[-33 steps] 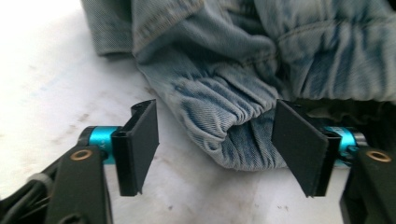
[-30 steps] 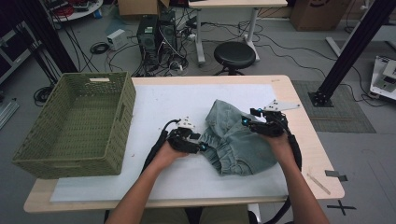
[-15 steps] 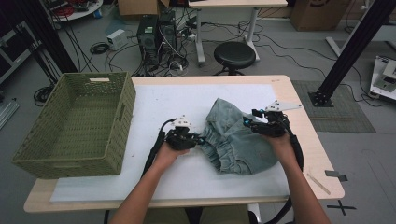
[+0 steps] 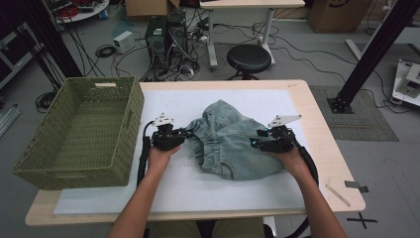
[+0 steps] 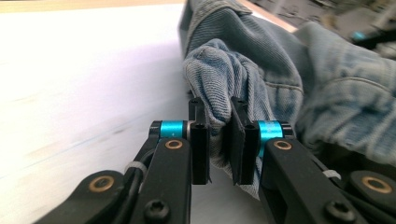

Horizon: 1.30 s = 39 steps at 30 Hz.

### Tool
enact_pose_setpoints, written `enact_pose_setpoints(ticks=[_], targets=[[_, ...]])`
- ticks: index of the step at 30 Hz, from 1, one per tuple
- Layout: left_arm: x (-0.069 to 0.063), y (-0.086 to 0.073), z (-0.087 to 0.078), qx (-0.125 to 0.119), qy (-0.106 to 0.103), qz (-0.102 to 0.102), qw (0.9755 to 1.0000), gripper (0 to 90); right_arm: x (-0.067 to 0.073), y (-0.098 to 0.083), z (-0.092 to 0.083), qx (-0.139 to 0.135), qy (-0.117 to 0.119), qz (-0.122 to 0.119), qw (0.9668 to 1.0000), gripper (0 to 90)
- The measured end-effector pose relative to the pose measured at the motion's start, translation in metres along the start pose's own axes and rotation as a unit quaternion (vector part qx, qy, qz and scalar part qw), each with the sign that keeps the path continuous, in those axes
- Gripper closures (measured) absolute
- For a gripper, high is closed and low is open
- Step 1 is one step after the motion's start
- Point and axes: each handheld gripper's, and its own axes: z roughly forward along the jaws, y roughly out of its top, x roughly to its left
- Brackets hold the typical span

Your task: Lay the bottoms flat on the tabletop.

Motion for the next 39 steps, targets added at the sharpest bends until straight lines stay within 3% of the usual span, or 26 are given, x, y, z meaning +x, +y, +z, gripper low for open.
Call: enact_pose_setpoints(ticks=[3,6,8,10,12,17,20,23,26,30,34,37,39], targets=[[0.007,-0.001,-0.005,0.001,0.029,-0.001,0.9996,80.3,0.005,0.0,0.007,0.017,0.025,-0.016,0.9994,53.0],[0.008,-0.002,-0.004,0.007,0.029,0.004,0.9995,78.9,0.012,0.003,0.011,0.014,0.04,-0.033,0.9986,50.0],[0.008,-0.002,-0.005,-0.003,0.032,0.006,0.9995,69.9,0.017,0.008,0.011,0.002,0.046,-0.041,0.9981,46.6],[0.01,0.0,-0.01,-0.024,0.036,0.001,0.9991,55.1,0.023,0.014,0.012,-0.012,0.057,-0.048,0.9971,43.4],[0.011,0.003,-0.015,-0.037,0.031,0.005,0.9988,49.3,0.03,0.022,0.013,-0.026,0.066,-0.059,0.9957,39.6],[0.009,0.006,-0.024,-0.05,0.014,0.024,0.9984,45.6,0.051,0.043,0.024,-0.05,0.087,-0.1,0.9899,30.9],[0.008,0.006,-0.025,-0.047,0.005,0.031,0.9984,44.6,0.065,0.055,0.036,-0.053,0.102,-0.135,0.9841,22.8],[0.008,0.005,-0.025,-0.043,0.002,0.033,0.9985,44.6,0.078,0.063,0.053,-0.034,0.098,-0.172,0.9795,20.3],[0.009,0.005,-0.025,-0.044,0.0,0.033,0.9985,44.6,0.082,0.067,0.069,-0.008,0.102,-0.189,0.9766,20.5],[0.008,0.004,-0.024,-0.04,-0.004,0.036,0.9985,44.6,0.077,0.067,0.082,0.015,0.104,-0.191,0.9759,31.7],[0.008,0.003,-0.023,-0.039,-0.004,0.034,0.9986,44.6,0.072,0.064,0.088,0.032,0.098,-0.195,0.9752,50.6],[0.008,0.003,-0.023,-0.038,-0.005,0.036,0.9986,44.7,0.069,0.064,0.092,0.04,0.087,-0.196,0.9759,71.2],[0.008,0.003,-0.023,-0.038,-0.005,0.035,0.9986,44.8,0.068,0.064,0.094,0.042,0.083,-0.201,0.9752,76.9]])
